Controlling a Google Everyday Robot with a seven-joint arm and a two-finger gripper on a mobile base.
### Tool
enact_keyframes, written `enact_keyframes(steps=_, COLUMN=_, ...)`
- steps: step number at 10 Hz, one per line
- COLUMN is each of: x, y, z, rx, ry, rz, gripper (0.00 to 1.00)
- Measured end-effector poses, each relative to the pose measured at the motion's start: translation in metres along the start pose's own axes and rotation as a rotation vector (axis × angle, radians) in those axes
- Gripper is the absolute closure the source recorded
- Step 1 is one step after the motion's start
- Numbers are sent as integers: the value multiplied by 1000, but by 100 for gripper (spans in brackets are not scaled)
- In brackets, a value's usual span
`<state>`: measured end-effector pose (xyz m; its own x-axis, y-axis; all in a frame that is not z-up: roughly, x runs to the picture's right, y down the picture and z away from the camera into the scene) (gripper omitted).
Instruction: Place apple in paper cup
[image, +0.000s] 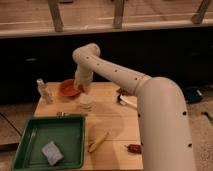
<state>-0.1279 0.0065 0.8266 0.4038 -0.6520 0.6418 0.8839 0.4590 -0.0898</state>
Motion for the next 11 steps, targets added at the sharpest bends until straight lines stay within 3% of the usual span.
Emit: enact_keyframes(steps=11, x=1, y=2, z=1, rx=-2, ry=-10, rz=2, gripper=48)
